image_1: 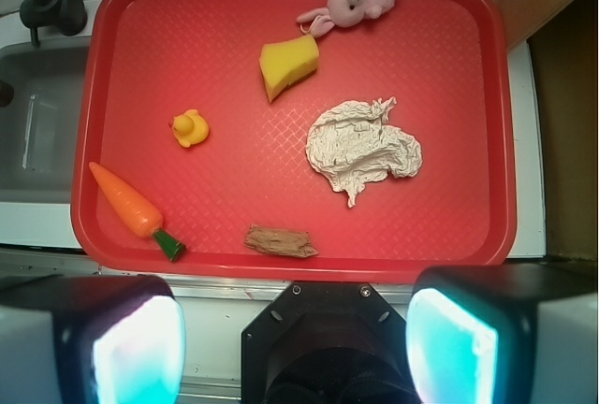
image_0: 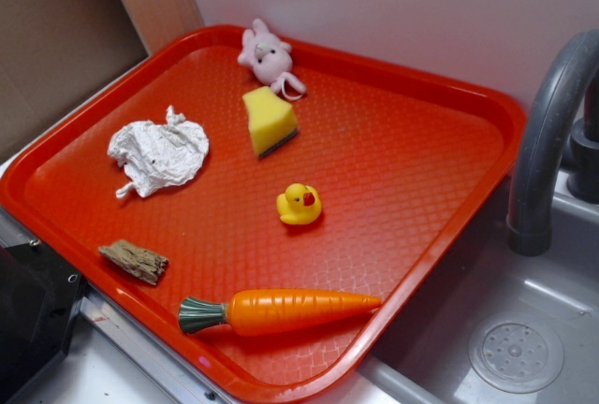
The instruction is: Grab the yellow duck.
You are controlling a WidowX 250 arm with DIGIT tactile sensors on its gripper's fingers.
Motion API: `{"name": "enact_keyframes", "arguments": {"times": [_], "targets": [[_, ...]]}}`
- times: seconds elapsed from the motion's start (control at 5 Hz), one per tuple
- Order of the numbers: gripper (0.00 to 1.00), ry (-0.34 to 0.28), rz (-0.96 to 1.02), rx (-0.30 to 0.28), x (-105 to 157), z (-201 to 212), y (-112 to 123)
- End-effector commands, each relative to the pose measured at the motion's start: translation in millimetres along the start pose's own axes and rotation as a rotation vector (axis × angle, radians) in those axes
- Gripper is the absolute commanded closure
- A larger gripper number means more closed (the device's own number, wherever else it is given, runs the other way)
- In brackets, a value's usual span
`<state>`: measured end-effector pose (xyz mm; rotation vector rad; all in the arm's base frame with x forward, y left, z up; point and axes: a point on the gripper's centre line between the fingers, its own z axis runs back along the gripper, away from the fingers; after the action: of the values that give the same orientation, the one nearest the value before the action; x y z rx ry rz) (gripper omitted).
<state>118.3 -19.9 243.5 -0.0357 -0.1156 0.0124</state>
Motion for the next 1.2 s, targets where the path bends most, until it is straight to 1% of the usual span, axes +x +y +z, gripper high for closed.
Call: {"name": "enact_keyframes", "arguments": {"times": [0.0, 0.2, 0.4, 0.6, 0.8, 1.0], "targets": [[0.0, 0.0, 0.0, 0.0, 0.0, 0.0, 0.0], [0.0, -0.144, -0.256, 0.066, 31.6, -14.6, -14.3], [0.0, -0.14, -0.521, 0.118, 60.1, -33.4, -38.2], [0.0, -0.104, -0.782, 0.132, 80.4, -58.2, -63.4], [0.0, -0.035, -1.048, 0.156, 93.2, -97.0, -83.6], [0.0, 0.041, -1.31, 0.147, 90.3, -137.0, -101.9]]}}
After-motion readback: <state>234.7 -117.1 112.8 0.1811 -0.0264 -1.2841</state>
